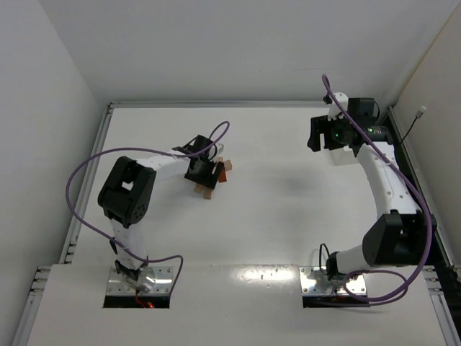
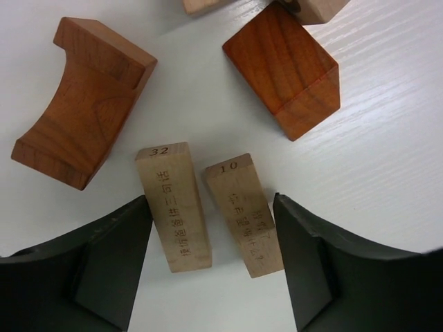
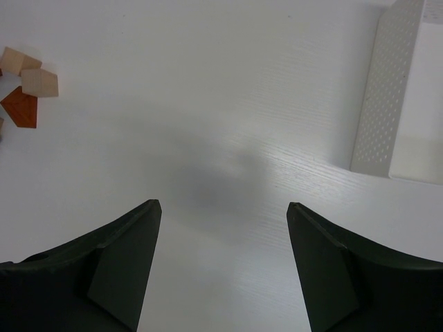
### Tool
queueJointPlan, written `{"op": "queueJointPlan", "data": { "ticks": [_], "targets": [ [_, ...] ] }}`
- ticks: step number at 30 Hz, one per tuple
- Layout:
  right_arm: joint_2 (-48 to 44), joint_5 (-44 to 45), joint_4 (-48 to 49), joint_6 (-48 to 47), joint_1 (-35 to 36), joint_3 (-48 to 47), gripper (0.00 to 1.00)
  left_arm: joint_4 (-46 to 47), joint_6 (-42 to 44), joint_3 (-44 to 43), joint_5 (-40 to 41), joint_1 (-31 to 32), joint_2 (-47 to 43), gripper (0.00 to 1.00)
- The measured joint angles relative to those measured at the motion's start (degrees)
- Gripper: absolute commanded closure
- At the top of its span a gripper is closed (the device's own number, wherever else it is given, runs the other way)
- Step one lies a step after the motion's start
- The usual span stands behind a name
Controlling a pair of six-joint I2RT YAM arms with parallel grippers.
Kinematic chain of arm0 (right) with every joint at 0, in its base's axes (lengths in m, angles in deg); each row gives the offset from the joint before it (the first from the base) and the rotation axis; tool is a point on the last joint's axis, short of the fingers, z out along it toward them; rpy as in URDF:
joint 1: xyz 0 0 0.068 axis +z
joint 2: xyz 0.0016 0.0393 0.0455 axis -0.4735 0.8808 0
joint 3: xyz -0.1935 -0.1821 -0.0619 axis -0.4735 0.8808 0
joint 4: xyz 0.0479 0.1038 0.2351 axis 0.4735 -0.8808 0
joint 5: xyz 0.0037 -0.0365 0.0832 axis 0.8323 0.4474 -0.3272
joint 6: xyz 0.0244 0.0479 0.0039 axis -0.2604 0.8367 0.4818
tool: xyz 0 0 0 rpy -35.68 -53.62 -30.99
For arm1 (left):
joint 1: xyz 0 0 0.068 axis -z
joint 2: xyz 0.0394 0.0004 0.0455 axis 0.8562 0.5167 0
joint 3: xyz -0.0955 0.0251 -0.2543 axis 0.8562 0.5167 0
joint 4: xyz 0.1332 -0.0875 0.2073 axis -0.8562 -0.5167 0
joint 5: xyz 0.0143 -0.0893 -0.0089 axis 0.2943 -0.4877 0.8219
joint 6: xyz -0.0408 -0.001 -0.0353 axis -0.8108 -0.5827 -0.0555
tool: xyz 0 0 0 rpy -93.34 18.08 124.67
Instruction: Build the wood block tower
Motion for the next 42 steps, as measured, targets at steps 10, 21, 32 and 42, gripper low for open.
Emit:
{"op": "queueJointPlan", "data": {
  "ticks": [10, 21, 32, 42],
  "targets": [
    [0.00, 0.00, 0.00, 0.00, -0.46, 0.00, 0.30, 4.07, -1.36, 4.39, 1.53, 2.58, -2.54, 0.95],
    [0.00, -0.02, 0.00, 0.28, -0.48, 0.00, 0.31, 4.04, -4.48, 7.04, -0.44, 5.05, -5.01, 1.00],
    [0.07, -0.76, -0.09, 0.92, -0.48, 0.00, 0.32, 0.42, -6.45, 5.18, 0.42, 12.52, -4.02, 1.00],
    [0.07, -0.92, -0.33, 1.09, -0.48, 0.00, 0.32, -5.70, -5.33, -11.82, -2.43, 14.10, 7.72, 1.00]
  ]
}}
